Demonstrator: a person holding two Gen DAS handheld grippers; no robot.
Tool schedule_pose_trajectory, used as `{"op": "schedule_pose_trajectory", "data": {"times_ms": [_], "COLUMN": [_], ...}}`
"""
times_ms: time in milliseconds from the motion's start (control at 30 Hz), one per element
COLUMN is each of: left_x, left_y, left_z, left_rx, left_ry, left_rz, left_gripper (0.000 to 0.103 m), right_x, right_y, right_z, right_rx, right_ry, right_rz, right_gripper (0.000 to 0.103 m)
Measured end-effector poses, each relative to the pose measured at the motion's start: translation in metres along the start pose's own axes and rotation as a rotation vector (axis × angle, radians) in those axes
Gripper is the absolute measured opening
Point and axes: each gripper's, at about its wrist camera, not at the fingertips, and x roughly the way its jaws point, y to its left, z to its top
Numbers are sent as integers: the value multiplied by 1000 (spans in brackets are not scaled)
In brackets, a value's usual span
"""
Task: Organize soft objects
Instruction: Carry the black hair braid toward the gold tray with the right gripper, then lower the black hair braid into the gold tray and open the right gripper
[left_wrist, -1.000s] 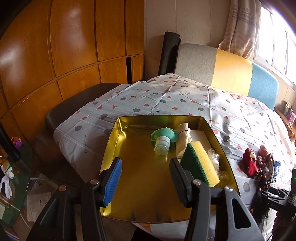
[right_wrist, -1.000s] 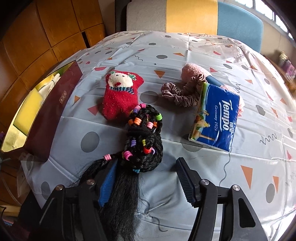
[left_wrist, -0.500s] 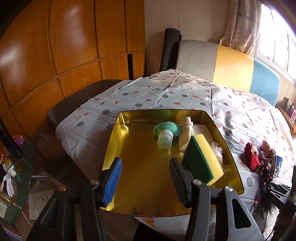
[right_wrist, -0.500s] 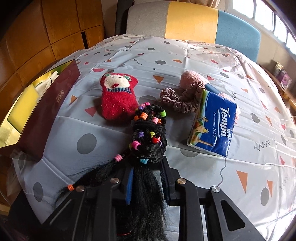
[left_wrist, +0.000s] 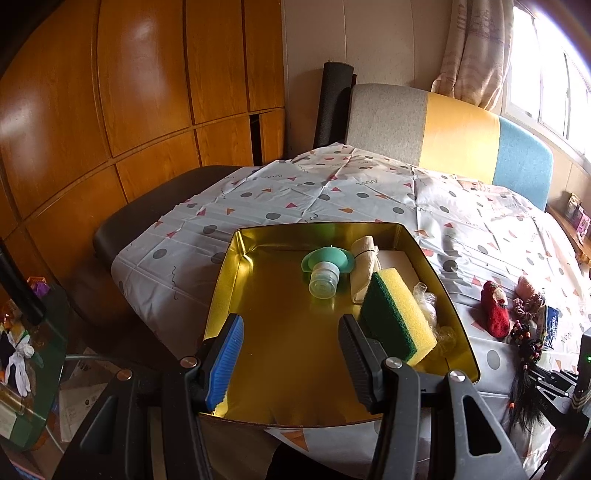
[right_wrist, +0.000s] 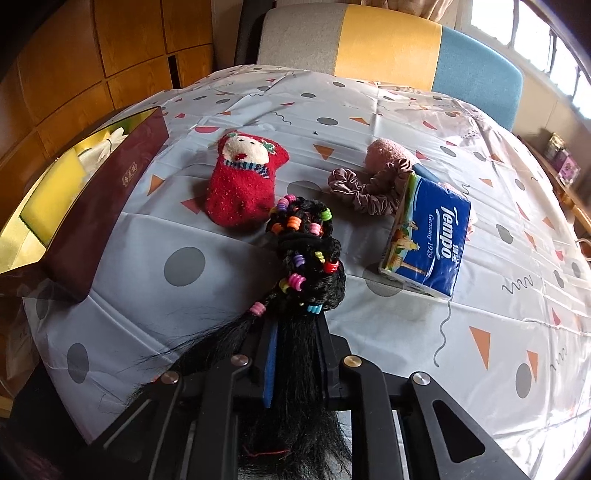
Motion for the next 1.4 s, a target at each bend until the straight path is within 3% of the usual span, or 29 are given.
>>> {"op": "schedule_pose_trajectory", "data": {"times_ms": [200, 400, 767, 967, 1100, 1233, 1400], "left_x": [-5, -6, -1, 1, 1, 0, -1], "left_y": [3, 10, 22, 36, 47, 57, 69], "left_z": [-1, -2, -6, -7, -8, -9, -10], "left_rx": [-1, -16, -48, -80, -97, -120, -141], "left_ry": [-21, -26, -12, -6, -6, -12, -14], "left_rz": [8, 13, 25, 55, 73, 89, 104], "left_gripper": [54, 54, 54, 54, 54, 54, 54], "right_x": [-8, -19, -69, -96, -88, -68, -27], "right_y": [6, 7, 46, 105, 160, 220, 271], "right_z": [-5, 0, 43, 80, 101, 111, 109], "right_rx": [24, 94, 55, -40, -110, -196, -296], "right_ry": [10, -6, -136, -196, -160, -100, 6], "right_rz": [23, 104, 243, 394, 496, 543, 506], "right_gripper": [12, 9, 8, 8, 8, 8, 8]}}
